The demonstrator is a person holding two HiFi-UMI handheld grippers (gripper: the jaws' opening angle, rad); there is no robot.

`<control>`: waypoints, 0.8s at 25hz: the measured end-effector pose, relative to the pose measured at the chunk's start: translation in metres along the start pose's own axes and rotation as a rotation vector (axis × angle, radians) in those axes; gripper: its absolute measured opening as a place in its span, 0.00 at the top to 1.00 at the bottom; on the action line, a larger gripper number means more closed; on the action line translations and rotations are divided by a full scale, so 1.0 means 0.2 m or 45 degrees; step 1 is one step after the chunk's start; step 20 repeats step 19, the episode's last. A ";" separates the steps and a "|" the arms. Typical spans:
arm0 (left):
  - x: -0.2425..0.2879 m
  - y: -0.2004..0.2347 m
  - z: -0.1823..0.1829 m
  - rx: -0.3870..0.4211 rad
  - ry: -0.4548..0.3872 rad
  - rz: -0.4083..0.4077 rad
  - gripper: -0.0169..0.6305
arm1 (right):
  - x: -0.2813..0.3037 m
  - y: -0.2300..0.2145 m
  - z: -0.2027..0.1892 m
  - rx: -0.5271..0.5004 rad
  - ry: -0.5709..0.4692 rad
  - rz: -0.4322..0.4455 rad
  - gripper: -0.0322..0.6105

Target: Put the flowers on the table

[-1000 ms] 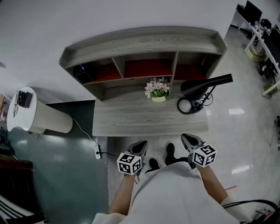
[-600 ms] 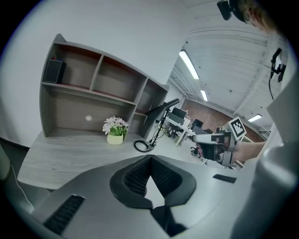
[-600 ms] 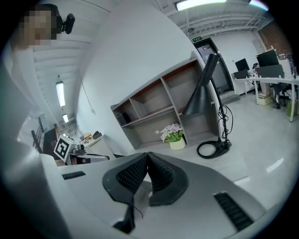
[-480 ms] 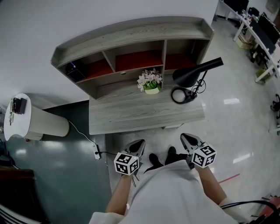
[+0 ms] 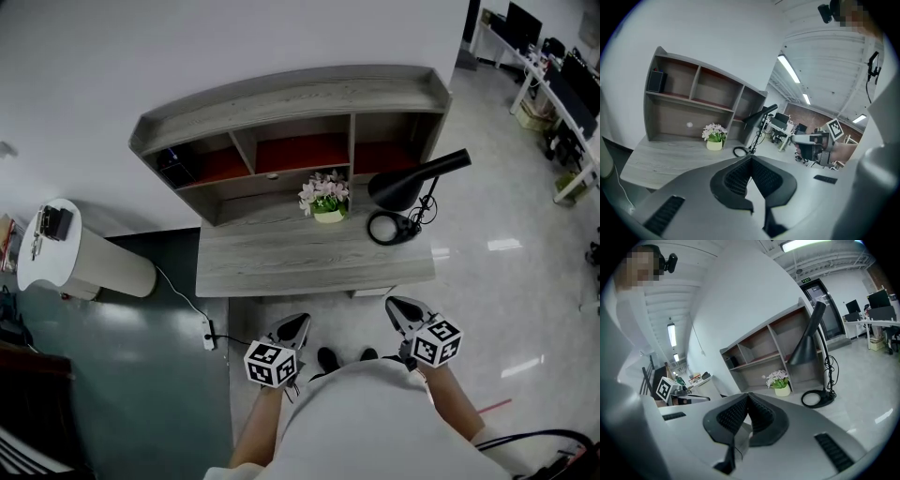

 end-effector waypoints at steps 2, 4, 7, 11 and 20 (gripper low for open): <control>0.00 -0.02 0.00 -0.006 -0.005 0.014 0.96 | -0.01 -0.03 0.00 0.011 0.008 0.003 0.92; 0.01 -0.04 0.01 -0.010 -0.015 0.026 0.96 | -0.03 -0.04 0.00 0.011 0.021 0.006 0.92; 0.03 -0.06 0.01 -0.016 -0.026 0.034 0.96 | -0.03 -0.07 0.00 -0.002 0.033 0.015 0.92; 0.04 -0.08 0.00 -0.022 -0.033 0.043 0.96 | -0.04 -0.08 0.00 0.010 0.035 0.020 0.92; 0.04 -0.08 0.02 -0.028 -0.052 0.052 0.96 | -0.04 -0.08 0.03 -0.002 0.020 0.032 0.92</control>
Point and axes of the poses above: the fingertips, and each gripper's own axes: x forward along the fingers, y to its left, z out of its top, the point moved 4 cm from there along -x, backward along the fingers, and after that the axes turned 12 degrees about -z, right-handed, at the moved point
